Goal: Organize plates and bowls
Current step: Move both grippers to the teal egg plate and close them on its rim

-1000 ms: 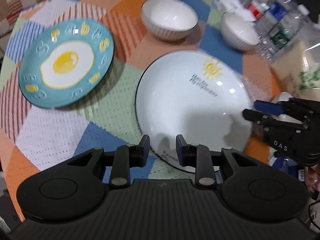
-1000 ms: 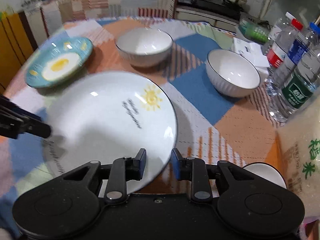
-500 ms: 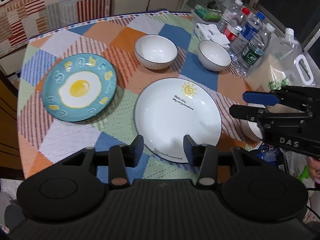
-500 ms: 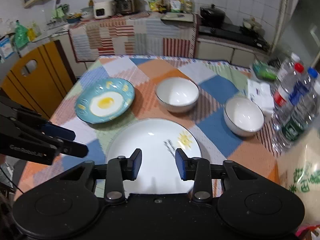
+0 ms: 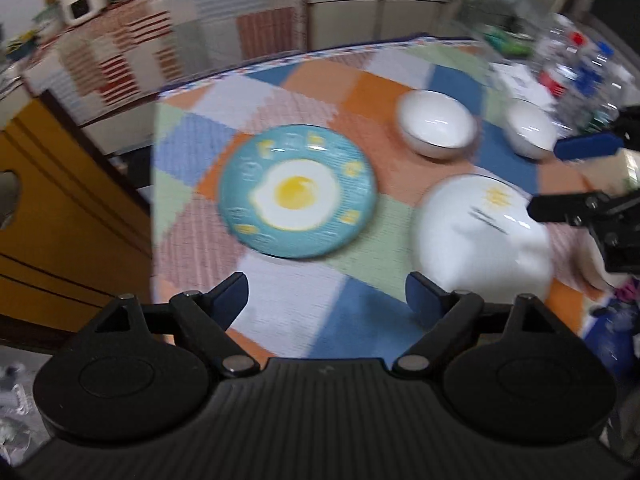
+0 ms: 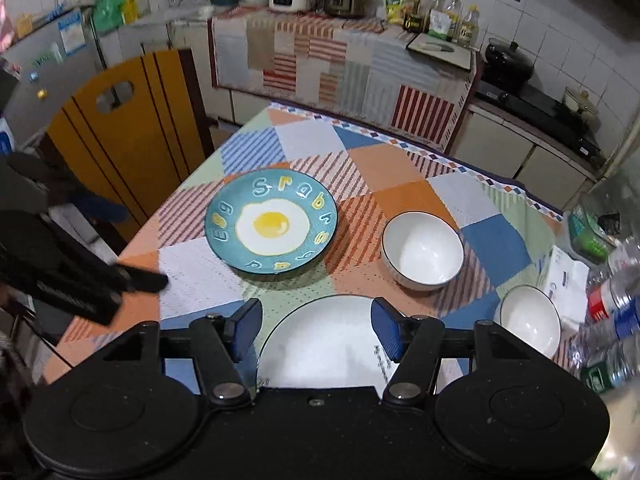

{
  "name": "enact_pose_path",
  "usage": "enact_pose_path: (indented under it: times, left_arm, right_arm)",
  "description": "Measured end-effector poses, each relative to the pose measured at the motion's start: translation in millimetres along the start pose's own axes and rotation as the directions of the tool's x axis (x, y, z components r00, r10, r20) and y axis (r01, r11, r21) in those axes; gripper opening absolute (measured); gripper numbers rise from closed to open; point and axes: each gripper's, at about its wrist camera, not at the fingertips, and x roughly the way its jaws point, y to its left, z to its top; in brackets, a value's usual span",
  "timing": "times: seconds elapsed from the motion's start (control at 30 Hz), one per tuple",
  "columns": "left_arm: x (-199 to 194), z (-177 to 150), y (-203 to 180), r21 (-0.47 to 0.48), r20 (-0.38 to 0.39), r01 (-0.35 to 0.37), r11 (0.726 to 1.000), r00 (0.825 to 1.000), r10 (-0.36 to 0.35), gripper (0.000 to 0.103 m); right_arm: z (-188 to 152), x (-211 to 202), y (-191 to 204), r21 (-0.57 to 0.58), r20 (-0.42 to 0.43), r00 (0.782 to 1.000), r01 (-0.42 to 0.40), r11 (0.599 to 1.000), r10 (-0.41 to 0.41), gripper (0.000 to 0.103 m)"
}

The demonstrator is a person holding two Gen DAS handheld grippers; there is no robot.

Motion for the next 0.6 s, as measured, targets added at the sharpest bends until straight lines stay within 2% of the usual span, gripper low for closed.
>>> enact_pose_path:
  times: [0.1, 0.2, 0.3, 0.37, 0.43, 0.6]
  left_arm:
    - [6, 12, 15, -0.006, 0.031, -0.004, 1.000, 1.000, 0.004, 0.086]
    - [16, 22, 31, -0.058, 0.058, 0.007, 0.998, 0.998, -0.003, 0.086]
    - [32, 27, 36, -0.064, 0.060, -0.077, 0.995, 0.995, 0.081, 0.086]
    - [44, 28, 40, -0.068, 0.059, -0.037, 0.997, 0.997, 0.041, 0.086]
    - [58, 26, 46, -0.091, 0.058, -0.019, 0.996, 0.998, 0.024, 0.086]
    - [97, 17, 49, -0.073, 0.050, -0.095, 0.993, 0.994, 0.098, 0.086]
  right_arm:
    - [14, 19, -2, 0.012, 0.010, 0.997, -0.072, 0.997, 0.072, 0.066]
    - [22, 39, -4, 0.024, 0.045, 0.989, -0.145, 0.989, 0.143, 0.067]
    - [24, 60, -1, -0.008, 0.095, 0.977, -0.189, 0.982, 0.189, 0.069]
    - [24, 81, 2, -0.040, 0.074, 0.978, -0.191, 0.981, 0.194, 0.069]
    - [20, 100, 1, -0.030, 0.093, 0.978, -0.184, 0.982, 0.186, 0.069]
    - [9, 153, -19, 0.122, 0.110, 0.975, -0.208, 0.970, 0.195, 0.069]
